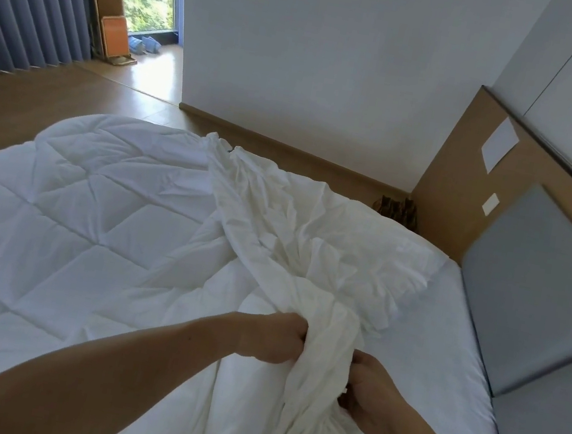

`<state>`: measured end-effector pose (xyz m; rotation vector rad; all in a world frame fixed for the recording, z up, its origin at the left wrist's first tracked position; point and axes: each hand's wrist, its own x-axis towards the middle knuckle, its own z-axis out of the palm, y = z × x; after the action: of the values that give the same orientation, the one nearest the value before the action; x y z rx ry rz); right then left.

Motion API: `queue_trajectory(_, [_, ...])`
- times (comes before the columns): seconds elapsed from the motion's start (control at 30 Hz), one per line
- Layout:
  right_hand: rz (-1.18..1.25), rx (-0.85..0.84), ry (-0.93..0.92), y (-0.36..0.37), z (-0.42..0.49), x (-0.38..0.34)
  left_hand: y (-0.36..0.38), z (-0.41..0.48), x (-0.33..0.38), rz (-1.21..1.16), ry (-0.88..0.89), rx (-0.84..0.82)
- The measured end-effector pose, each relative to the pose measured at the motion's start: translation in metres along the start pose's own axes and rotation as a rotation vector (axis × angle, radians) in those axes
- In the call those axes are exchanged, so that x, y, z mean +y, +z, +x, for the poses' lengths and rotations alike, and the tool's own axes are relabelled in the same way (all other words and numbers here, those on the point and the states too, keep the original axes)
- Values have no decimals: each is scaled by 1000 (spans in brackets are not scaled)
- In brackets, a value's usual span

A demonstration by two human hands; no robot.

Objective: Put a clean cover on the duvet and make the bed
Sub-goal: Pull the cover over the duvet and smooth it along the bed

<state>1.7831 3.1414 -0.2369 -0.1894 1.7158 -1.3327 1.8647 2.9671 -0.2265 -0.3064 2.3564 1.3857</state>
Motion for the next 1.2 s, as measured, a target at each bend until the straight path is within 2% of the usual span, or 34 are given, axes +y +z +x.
queue_trajectory(0.13, [-72,132,-49,5,-1,6,6,1,9,-184,-102,24])
queue_trajectory(0.23, [-82,226,-80,3,3,6,13,0,15,-255,-145,139])
queue_trajectory(0.3, [-71,275,-83,-1,7,6,14,-3,14,-484,-120,251])
queue_trajectory(0.37, [-35,297,-80,-2,10,7,17,-6,14,-726,-99,254])
queue_trajectory(0.4, [-26,283,-76,0,10,8,20,-5,11,-729,-107,217])
queue_trajectory(0.47, [-25,217,-59,7,8,9,32,-4,8,-549,-64,197])
queue_trajectory(0.53, [22,148,-61,17,3,6,41,-6,5,-459,-2,256])
queue_trajectory(0.7, [278,-130,-47,8,0,-4,33,-10,-14,-816,-22,461])
queue_trajectory(0.77, [312,-149,-39,3,4,-7,28,-10,-14,-935,-40,486])
queue_trajectory(1.0, [-59,-107,-144,7,7,-8,32,-8,-16,-942,-77,522])
queue_trajectory(1.2, [-194,-55,-151,7,5,1,39,-9,-13,-961,-75,468])
